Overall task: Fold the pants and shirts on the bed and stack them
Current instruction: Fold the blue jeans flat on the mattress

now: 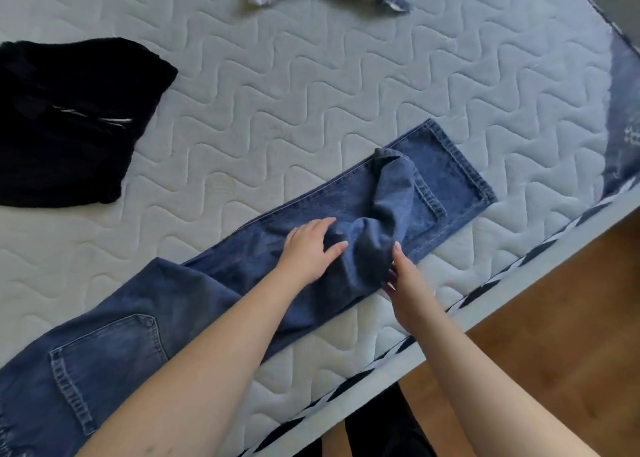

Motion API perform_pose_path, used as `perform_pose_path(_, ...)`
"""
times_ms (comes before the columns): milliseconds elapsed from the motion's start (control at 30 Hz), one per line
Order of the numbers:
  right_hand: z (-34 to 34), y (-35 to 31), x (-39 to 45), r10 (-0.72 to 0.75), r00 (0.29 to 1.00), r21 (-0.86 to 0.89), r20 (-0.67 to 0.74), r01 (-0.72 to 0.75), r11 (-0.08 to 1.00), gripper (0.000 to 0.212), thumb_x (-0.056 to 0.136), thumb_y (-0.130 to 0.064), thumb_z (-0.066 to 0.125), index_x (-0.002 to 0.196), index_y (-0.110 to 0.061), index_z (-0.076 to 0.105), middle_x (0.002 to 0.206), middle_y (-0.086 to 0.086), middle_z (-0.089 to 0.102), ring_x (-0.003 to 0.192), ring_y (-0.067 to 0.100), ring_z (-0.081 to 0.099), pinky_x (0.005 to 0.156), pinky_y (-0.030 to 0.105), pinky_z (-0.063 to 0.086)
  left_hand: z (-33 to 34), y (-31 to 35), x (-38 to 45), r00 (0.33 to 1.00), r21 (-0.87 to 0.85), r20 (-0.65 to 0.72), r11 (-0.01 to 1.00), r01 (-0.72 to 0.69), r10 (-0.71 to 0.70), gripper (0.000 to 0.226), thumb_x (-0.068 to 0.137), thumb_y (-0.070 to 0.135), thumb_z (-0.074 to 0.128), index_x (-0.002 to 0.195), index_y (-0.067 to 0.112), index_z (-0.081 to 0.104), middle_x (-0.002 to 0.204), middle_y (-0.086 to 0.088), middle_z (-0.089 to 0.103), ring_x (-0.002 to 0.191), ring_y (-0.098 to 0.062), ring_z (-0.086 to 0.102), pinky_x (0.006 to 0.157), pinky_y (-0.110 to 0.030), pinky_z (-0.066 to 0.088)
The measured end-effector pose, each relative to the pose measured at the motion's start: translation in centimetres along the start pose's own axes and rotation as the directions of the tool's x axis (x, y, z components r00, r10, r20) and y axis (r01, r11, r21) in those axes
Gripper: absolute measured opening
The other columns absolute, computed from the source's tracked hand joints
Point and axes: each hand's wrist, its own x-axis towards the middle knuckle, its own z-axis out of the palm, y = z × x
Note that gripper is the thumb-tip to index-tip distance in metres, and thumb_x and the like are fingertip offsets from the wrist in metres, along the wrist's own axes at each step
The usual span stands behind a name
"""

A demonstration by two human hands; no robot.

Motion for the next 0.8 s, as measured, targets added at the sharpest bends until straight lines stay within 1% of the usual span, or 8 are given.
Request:
perform_pose_path(100, -1.7, -1.0, 1.8, 0.009, 0.984, 0.193, -0.177, 0.026, 0.981, 0.035, 0.101, -0.043, 0.049, 0.123, -0.016, 0.046, 0.126, 0.012, 0.059, 0.109, 0.021, 0.062, 0.096, 0.033, 0.048, 0.5, 1.7, 1.3, 0.999, -0.079, 0.052, 0.997, 0.014, -0.01, 0.059, 0.095, 0.051, 0.051, 0.146, 0.025, 0.037, 0.147, 0.0, 0.045, 0.134, -0.021, 0.042, 0.112, -0.037, 0.032)
perform_pose_path(200, -2.9, -2.6, 3.7, -0.027, 0.971, 0.236, -0.239, 0.085, 0.968, 0.048, 0.102, -0.03, 0.051, 0.142, -0.012, 0.034, 0.13, 0.018, 0.055, 0.113, 0.026, 0.061, 0.094, 0.032, 0.048, 0.6, 3.3, 3.0, 0.995, -0.127, 0.093, 0.991, 0.048, -0.037, 0.059, 0.093, 0.055, 0.052, 0.143, 0.026, 0.042, 0.143, 0.001, 0.049, 0.13, -0.021, 0.046, 0.107, -0.034, 0.037)
perform_pose_path(333, -3.1, -5.4, 6.1, -0.063, 0.966, 0.192, -0.251, 0.114, 0.975, 0.064, 0.095, -0.032, 0.063, 0.146, -0.017, 0.028, 0.111, 0.002, 0.054, 0.085, 0.012, 0.06, 0.073, 0.023, 0.051, 0.8, 5.2, 5.6, 0.976, -0.119, 0.196, 0.986, 0.117, -0.093, 0.068, 0.087, 0.06, 0.058, 0.142, 0.023, 0.043, 0.143, -0.003, 0.051, 0.131, -0.022, 0.047, 0.103, -0.031, 0.036)
perform_pose_path(400, -3.2, -6.7, 7.0, -0.028, 0.967, 0.186, -0.254, 0.077, 0.979, 0.068, 0.089, -0.036, 0.07, 0.143, -0.021, 0.031, 0.112, 0.0, 0.054, 0.089, 0.015, 0.063, 0.07, 0.027, 0.056, 0.7, 6.0, 6.5, 0.945, -0.089, 0.29, 0.979, 0.181, -0.148, 0.08, 0.082, 0.064, 0.062, 0.146, 0.02, 0.04, 0.145, -0.004, 0.049, 0.132, -0.024, 0.046, 0.105, -0.033, 0.036)
perform_pose_path(500, -3.3, -8.6, 7.6, -0.052, 0.965, 0.112, -0.256, 0.083, 0.99, 0.023, 0.092, -0.029, 0.068, 0.103, -0.014, 0.055, 0.085, 0.003, 0.058, 0.057, 0.009, 0.06, 0.045, 0.021, 0.048, -0.2, 6.5, 7.5, 0.936, -0.099, 0.323, 0.979, 0.18, -0.14, 0.058, 0.075, 0.063, 0.07, 0.118, 0.025, 0.064, 0.116, 0.003, 0.067, 0.112, -0.02, 0.061, 0.087, -0.03, 0.045)
perform_pose_path(567, -4.2, -10.0, 7.7, -0.152, 0.946, 0.096, -0.286, 0.186, 0.978, 0.009, 0.095, -0.023, 0.063, 0.089, -0.016, 0.061, 0.088, 0.008, 0.068, 0.067, 0.014, 0.066, 0.058, 0.027, 0.056, -1.0, 6.4, 7.9, 0.96, -0.184, 0.264, 0.972, 0.146, -0.095, 0.043, 0.074, 0.056, 0.076, 0.105, 0.027, 0.07, 0.099, 0.009, 0.07, 0.098, -0.013, 0.064, 0.082, -0.029, 0.047)
perform_pose_path(667, -6.8, -12.0, 7.3, -0.286, 0.893, 0.095, -0.347, 0.337, 0.937, 0.009, 0.098, -0.02, 0.057, 0.092, -0.021, 0.065, 0.1, 0.003, 0.071, 0.094, 0.02, 0.067, 0.084, 0.033, 0.057, -1.8, 5.8, 8.4, 0.999, -0.208, 0.031, 0.978, 0.026, -0.02, 0.039, 0.08, 0.037, 0.076, 0.117, 0.03, 0.064, 0.109, 0.011, 0.066, 0.1, -0.008, 0.059, 0.088, -0.022, 0.04)
perform_pose_path(800, -10.3, -12.1, 7.3, -0.233, 0.886, 0.058, -0.4, 0.278, 0.959, 0.01, 0.099, -0.015, 0.054, 0.1, -0.018, 0.064, 0.118, 0.013, 0.066, 0.101, 0.02, 0.061, 0.095, 0.042, 0.053, -1.7, 5.4, 9.4, 0.992, -0.24, -0.115, 0.97, 0.03, -0.059, 0.045, 0.085, 0.027, 0.07, 0.127, 0.033, 0.055, 0.104, 0.009, 0.061, 0.095, -0.012, 0.057, 0.084, -0.021, 0.038)
